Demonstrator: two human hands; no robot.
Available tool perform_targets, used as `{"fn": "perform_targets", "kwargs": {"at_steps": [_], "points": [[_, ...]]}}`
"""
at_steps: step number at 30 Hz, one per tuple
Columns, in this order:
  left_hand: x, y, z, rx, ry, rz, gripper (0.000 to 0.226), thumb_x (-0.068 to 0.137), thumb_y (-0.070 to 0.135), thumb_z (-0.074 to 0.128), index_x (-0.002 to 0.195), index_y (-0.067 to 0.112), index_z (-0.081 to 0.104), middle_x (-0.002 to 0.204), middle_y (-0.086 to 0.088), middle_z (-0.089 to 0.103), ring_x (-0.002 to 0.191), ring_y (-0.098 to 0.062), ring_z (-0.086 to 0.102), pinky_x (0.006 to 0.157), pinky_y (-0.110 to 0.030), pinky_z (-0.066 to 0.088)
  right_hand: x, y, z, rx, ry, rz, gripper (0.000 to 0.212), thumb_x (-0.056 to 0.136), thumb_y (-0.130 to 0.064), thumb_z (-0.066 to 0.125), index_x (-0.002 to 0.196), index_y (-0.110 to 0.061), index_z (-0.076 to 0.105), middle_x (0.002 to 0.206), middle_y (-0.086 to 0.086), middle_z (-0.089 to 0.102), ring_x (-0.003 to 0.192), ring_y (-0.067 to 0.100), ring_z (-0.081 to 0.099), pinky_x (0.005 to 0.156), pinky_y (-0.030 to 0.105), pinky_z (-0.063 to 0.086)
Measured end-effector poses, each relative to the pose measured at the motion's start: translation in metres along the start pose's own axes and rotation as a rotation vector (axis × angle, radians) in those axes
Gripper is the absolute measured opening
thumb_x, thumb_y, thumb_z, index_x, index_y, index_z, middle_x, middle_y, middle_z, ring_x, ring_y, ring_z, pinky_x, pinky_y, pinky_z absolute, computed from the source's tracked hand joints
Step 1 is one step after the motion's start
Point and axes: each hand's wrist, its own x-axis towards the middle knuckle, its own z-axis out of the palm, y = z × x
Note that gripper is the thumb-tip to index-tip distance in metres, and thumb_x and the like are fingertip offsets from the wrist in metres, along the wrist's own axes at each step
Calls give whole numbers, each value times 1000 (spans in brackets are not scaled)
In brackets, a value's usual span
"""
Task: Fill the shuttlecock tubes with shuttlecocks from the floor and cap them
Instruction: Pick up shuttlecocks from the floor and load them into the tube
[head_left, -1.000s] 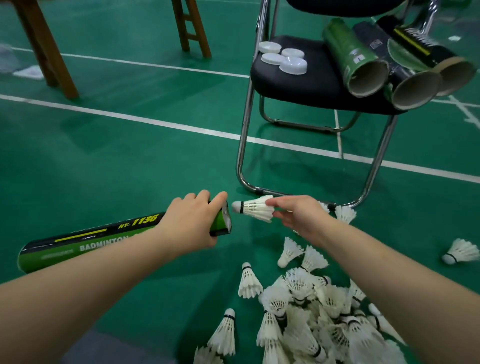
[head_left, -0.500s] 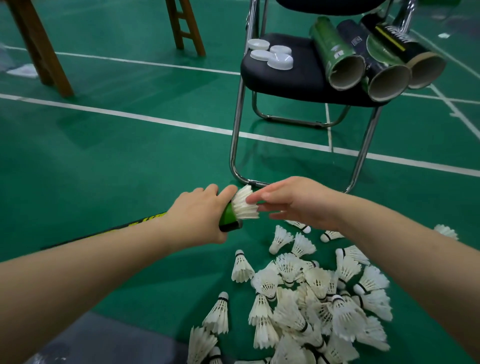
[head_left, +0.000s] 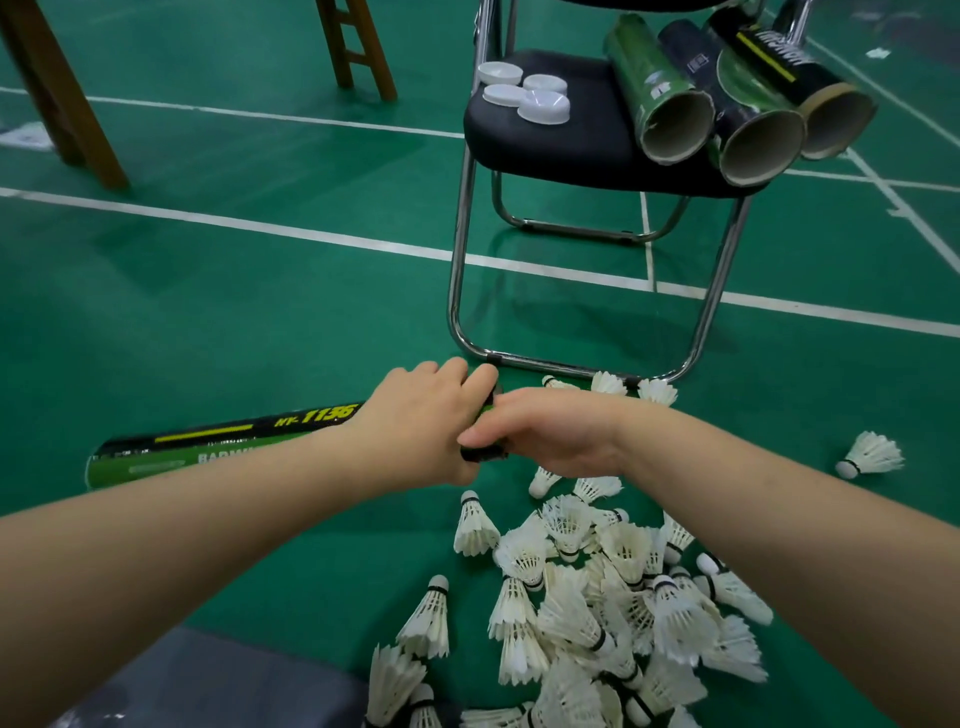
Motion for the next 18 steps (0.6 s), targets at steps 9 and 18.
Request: {"fn": "perform_targets", "kwargs": {"at_steps": [9,18], "points": [[11,-13,11,-88,-93,-151,65,71,44,66,122,20,34,104,-4,48,93,-28,52,68,-33,41,27,23,-33,261,641,52,18,92,-23,50,81,-16,61,75,-1,63,69,12,60,70,26,44],[42,-6,25,-208,-137,-170,66,71,45,66,121,18,32,104,-5,47,94,-28,52,69,-33,42,33,97,-111,-57,849,477,20,93,-10,49,107,0,59,77,6,59,59,13,52,52,23,40]]}}
